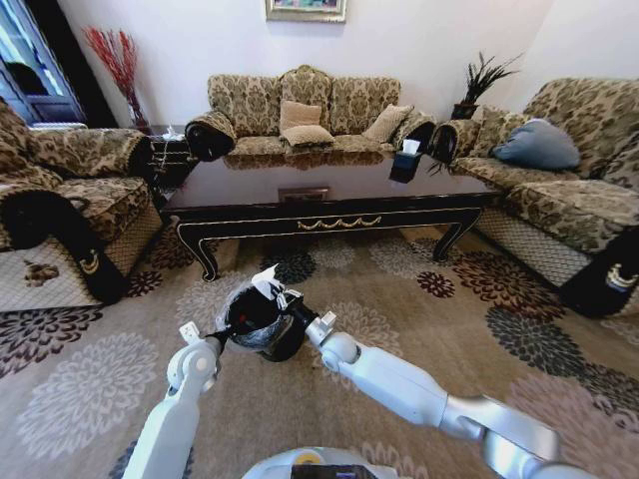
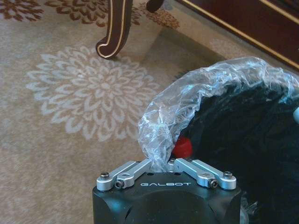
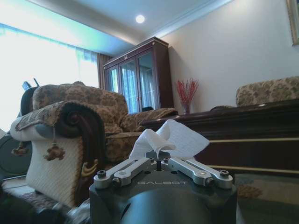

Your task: Move to the front of the table and pick up the trash from the floor, then place it into the trash bin.

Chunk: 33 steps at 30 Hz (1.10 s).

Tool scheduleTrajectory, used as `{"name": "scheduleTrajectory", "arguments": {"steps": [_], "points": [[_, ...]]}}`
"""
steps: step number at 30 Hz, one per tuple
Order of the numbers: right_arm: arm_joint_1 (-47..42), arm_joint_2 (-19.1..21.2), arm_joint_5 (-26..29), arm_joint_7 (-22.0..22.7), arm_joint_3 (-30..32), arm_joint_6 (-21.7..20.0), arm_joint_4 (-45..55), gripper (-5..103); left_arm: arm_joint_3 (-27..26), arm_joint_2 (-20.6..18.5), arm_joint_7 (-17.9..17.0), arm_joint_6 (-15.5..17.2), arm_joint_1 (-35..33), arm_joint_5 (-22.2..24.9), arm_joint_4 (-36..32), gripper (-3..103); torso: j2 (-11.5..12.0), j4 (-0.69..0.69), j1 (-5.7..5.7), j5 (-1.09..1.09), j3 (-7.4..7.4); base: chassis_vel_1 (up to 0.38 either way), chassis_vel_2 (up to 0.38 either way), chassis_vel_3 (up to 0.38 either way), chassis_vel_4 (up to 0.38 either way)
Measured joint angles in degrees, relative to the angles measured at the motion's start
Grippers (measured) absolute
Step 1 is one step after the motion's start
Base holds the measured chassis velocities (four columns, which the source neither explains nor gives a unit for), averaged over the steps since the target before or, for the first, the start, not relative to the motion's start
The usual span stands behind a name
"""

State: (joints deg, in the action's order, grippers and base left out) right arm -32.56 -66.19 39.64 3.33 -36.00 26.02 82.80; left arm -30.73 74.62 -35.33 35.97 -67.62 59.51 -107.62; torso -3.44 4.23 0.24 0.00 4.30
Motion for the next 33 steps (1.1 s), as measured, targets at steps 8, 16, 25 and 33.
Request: {"name": "scheduleTrajectory", "arguments": {"steps": [8,16,25,33], "points": [[0.32,0.35,-1.03,0.05,-2.37,-0.19,0.68,-1,-0.70,0.01,-0.02,0.21,0.57,0.60,-0.44,2,0.00,0.01,0.00,-0.01,0.00,0.000,0.000,0.000,0.000],[0.29,2.10,-1.83,1.17,-2.69,-0.44,1.75,31,-1.73,-0.62,-0.09,0.27,-0.79,0.67,-1.96,2,0.00,0.02,0.00,-0.01,0.00,0.000,0.000,0.000,0.000],[0.64,5.54,-2.59,1.52,-3.42,-0.60,3.45,64,-3.58,-1.70,-0.18,0.30,-1.74,1.96,-3.38,2,0.00,0.01,0.00,0.00,-0.01,0.000,0.000,0.000,0.000],[0.75,7.72,-2.66,1.61,-2.40,-0.60,4.73,90,-4.90,-2.40,-0.23,0.40,-2.80,2.48,-4.17,2,0.00,0.00,0.00,0.00,-0.01,0.000,0.000,0.000,0.000]]}}
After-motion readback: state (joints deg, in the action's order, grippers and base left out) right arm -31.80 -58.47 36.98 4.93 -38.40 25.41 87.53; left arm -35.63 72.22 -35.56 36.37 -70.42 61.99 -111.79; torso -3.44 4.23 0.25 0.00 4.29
